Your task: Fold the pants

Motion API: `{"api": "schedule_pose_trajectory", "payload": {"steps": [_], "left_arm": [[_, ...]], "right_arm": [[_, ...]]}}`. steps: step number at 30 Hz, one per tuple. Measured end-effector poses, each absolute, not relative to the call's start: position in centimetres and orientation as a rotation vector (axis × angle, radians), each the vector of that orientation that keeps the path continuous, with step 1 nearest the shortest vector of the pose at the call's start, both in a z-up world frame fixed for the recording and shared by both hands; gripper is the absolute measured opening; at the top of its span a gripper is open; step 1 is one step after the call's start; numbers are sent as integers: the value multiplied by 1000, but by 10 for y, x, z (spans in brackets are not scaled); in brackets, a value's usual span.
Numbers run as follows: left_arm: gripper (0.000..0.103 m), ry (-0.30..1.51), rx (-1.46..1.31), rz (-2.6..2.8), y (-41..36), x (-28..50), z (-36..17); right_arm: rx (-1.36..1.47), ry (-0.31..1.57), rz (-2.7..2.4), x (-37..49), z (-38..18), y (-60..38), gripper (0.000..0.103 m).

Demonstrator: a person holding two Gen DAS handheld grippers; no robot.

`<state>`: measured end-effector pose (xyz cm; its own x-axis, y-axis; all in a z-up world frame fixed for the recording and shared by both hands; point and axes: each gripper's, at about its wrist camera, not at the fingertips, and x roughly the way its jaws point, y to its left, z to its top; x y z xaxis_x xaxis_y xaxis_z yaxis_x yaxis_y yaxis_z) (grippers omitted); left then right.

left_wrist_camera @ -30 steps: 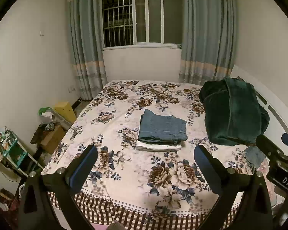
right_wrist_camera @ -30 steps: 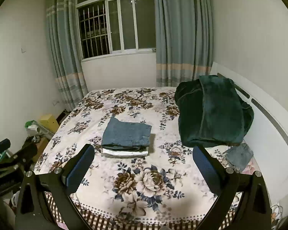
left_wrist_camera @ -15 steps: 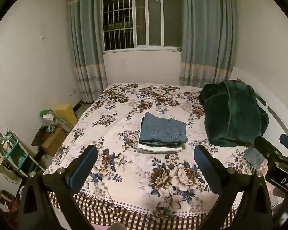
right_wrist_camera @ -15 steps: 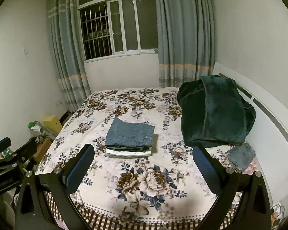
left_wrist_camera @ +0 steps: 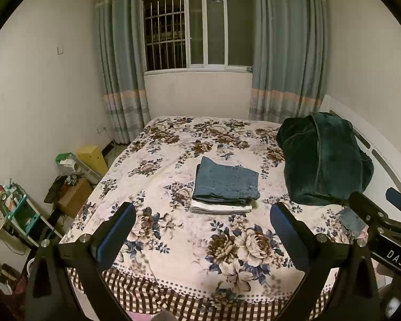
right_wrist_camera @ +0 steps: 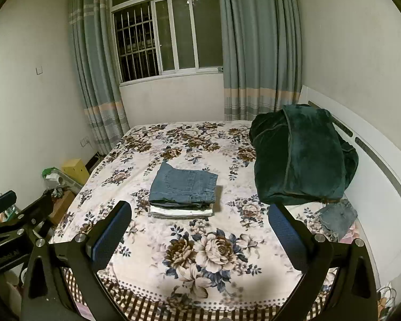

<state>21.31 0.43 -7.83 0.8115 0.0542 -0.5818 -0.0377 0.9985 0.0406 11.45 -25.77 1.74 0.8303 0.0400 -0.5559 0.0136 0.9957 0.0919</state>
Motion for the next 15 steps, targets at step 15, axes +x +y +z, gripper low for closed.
{"api": "schedule_pose_trajectory", "payload": {"steps": [15], "left_arm": [[103,625,25,53,5,211,-75]], "right_arm": [[92,598,23,110,15,-257,103]]}}
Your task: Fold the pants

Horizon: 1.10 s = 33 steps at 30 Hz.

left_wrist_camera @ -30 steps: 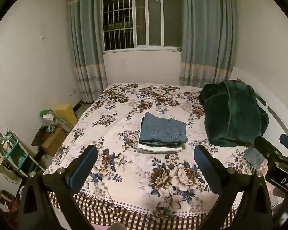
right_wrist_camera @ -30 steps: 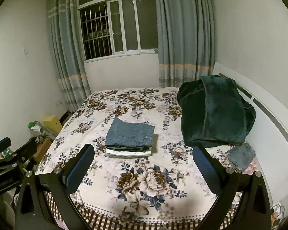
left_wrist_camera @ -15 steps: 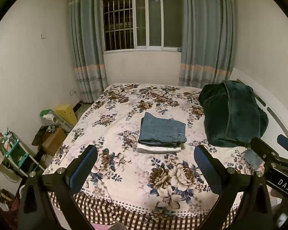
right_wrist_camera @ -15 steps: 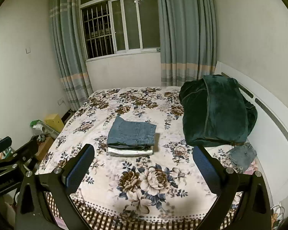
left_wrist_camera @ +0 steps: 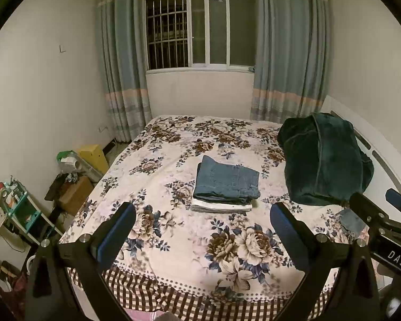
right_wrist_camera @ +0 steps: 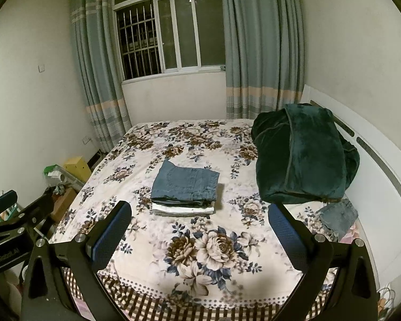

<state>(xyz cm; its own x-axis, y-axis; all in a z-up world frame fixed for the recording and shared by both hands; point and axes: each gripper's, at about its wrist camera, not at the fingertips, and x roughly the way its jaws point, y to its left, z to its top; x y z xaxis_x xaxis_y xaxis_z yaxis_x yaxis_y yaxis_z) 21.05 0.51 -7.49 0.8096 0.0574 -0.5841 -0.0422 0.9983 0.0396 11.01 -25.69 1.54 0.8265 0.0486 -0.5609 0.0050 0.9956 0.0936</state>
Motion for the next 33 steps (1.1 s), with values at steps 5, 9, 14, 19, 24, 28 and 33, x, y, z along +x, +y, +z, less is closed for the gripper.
{"api": "schedule_pose_trajectory", "payload": {"steps": [5,9,14,19,24,28,33], "left_arm": [[103,624,24,55,5,209,-74],[103,623,21,56,5,208,-74],[103,624,23,57,6,208,-73],[103,626,24,57,6,207,-73],[103,625,23,60,6,208,-74],[103,624,21,60,6,207,-74],[103,626,24,61,6,208,-74]], "right_arm": [[88,599,26,110,15,-257,103],[87,600,27,109,15,-257,103],[87,602,28,106,13,-257,103],[86,603,32,107,13,-256,103],[84,603,32,105,12,-256,103],[84,603,30,104,11,-253,103],[82,603,30,102,11,-253,103]]}}
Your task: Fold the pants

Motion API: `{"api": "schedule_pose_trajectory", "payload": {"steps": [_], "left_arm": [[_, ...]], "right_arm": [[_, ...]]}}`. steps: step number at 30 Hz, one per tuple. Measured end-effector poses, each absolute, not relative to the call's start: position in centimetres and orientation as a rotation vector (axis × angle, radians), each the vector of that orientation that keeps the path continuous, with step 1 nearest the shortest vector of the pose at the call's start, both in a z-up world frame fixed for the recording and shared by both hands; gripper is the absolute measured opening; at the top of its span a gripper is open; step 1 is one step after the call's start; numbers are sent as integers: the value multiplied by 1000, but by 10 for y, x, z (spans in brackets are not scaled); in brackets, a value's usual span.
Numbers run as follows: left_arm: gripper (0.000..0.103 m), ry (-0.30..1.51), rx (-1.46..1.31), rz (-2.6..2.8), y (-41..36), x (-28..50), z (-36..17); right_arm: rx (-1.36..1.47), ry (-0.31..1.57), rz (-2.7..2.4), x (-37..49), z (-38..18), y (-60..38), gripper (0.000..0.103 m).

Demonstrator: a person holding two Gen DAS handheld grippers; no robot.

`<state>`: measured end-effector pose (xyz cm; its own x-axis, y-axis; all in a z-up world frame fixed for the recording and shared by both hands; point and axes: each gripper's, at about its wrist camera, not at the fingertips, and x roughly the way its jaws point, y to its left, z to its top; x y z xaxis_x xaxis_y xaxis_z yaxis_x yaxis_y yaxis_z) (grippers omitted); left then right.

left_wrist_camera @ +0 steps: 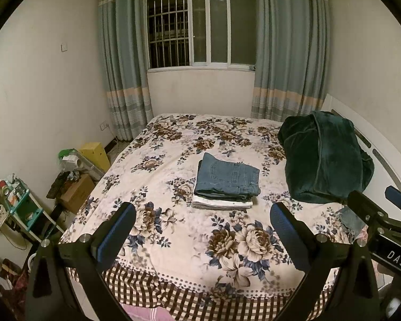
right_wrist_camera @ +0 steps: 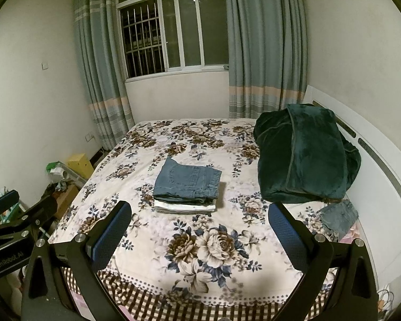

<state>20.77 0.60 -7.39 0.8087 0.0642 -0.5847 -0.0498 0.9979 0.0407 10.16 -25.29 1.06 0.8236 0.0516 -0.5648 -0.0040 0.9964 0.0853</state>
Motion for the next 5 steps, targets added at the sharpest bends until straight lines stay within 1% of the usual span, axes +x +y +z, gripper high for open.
{"api": "schedule_pose_trajectory", "payload": {"steps": [5], "left_arm": [[103,614,25,74,6,201,-73]], "right_arm": [[83,605,34,100,10,-252,103]]}}
